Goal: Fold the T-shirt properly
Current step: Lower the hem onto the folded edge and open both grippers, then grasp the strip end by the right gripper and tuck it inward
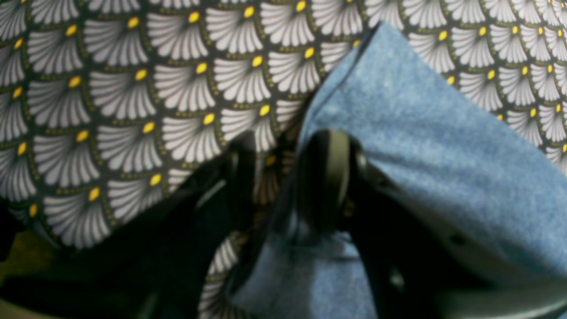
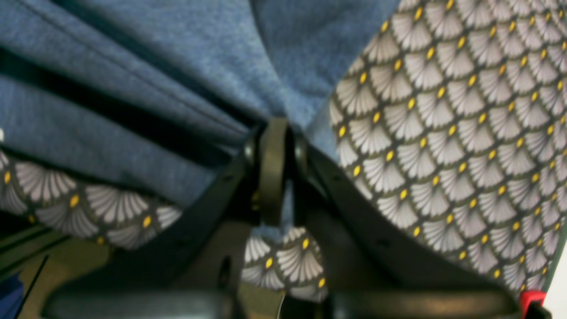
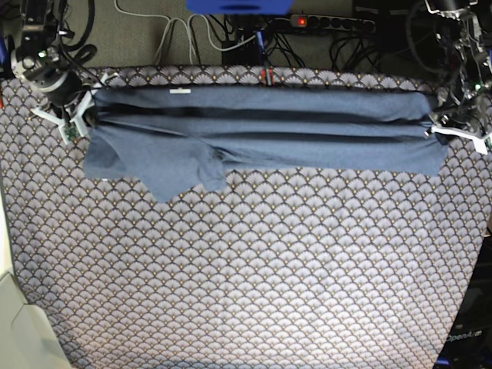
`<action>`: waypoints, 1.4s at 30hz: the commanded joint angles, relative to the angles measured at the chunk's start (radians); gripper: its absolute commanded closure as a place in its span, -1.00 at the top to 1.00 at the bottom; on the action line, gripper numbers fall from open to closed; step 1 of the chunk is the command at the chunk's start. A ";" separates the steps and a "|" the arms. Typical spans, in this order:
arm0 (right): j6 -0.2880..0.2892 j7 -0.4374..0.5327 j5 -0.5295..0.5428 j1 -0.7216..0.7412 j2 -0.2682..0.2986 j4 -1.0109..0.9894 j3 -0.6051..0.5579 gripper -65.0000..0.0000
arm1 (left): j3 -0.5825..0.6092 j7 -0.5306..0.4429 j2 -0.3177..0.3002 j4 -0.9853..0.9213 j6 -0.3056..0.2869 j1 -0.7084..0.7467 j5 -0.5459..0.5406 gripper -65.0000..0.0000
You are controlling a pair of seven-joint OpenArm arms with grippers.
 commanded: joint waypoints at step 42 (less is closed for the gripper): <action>0.061 -0.228 -0.006 0.634 -0.039 -0.307 -0.311 0.07 | -0.003 -0.011 -0.016 -0.026 -0.116 -0.001 0.007 0.62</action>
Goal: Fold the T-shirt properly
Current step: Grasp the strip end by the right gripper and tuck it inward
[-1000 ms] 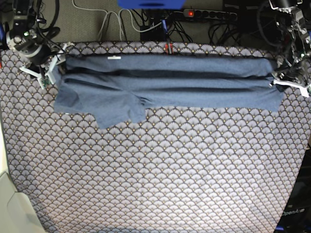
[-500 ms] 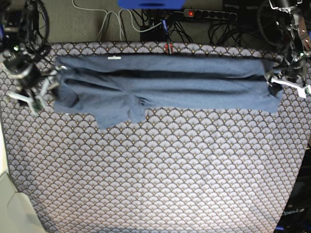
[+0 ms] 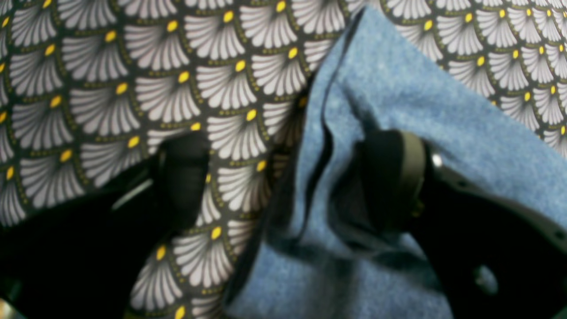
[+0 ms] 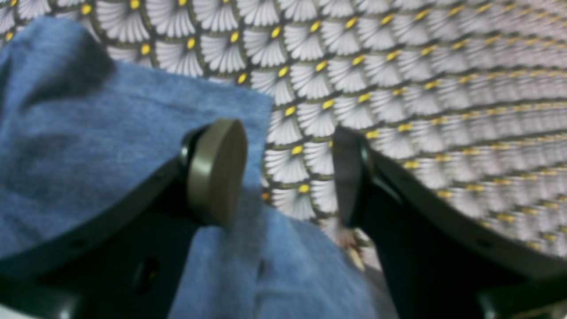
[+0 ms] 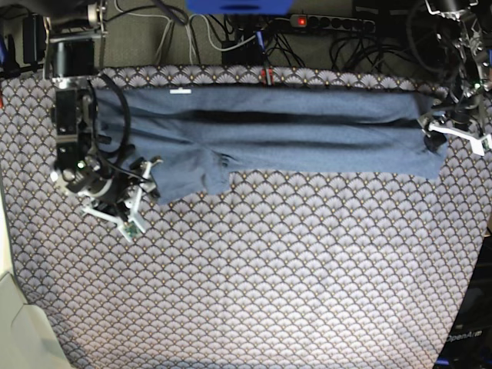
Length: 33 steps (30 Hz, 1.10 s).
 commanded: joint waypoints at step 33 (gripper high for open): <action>-0.002 0.124 0.007 -0.010 -0.044 -0.063 -0.056 -1.00 | -0.004 0.012 -0.012 0.008 -0.002 -0.001 -0.007 0.62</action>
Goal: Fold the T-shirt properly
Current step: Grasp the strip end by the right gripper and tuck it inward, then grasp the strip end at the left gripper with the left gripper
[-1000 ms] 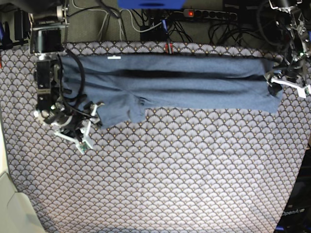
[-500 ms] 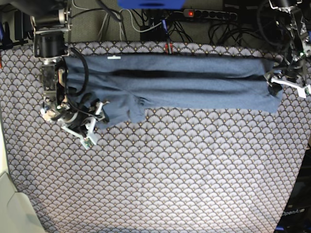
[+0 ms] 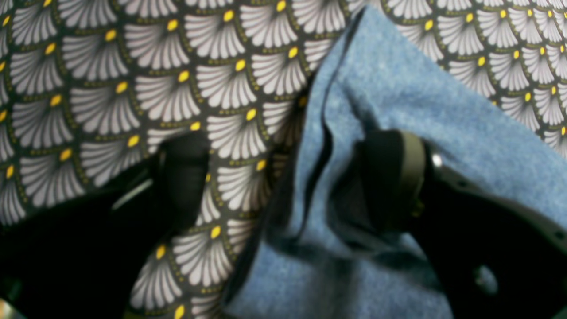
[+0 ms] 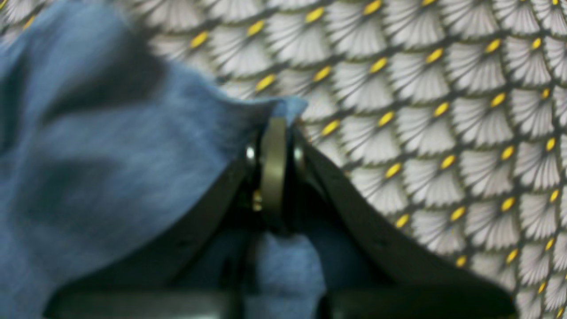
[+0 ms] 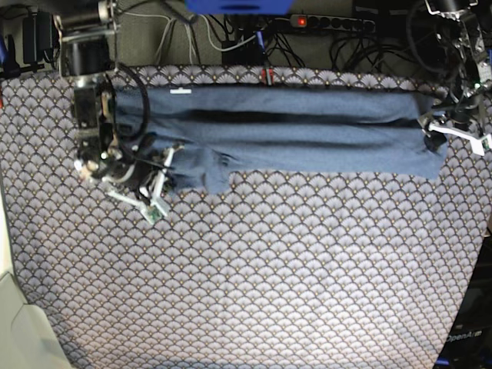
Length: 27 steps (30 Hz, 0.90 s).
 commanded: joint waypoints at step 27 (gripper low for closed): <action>0.006 -0.061 0.016 -0.393 0.073 0.526 0.226 -1.00 | -0.003 0.007 -0.013 0.008 -0.010 -0.005 -0.007 0.62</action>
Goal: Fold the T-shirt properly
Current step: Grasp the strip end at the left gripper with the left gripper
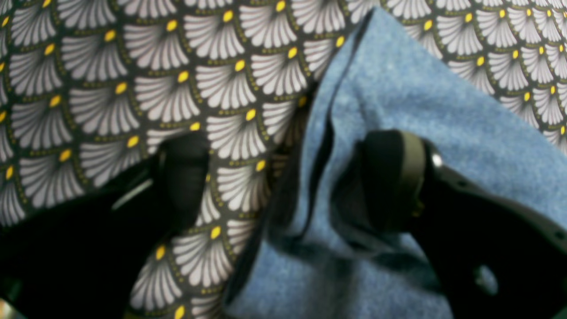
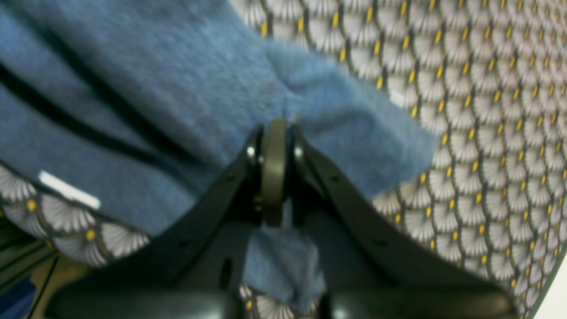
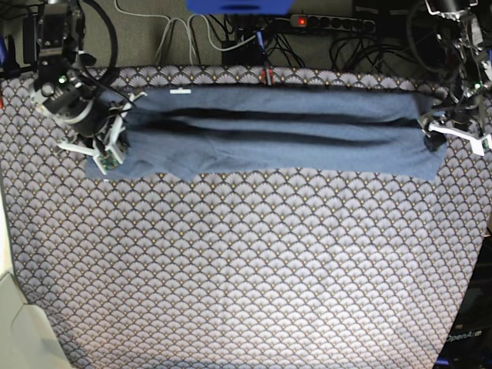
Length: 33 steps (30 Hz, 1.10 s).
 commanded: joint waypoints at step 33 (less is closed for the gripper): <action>0.001 0.015 0.007 -0.052 -0.012 -0.038 -0.030 -1.00 | 0.110 -0.001 -0.013 0.008 -0.007 -0.004 -0.009 0.62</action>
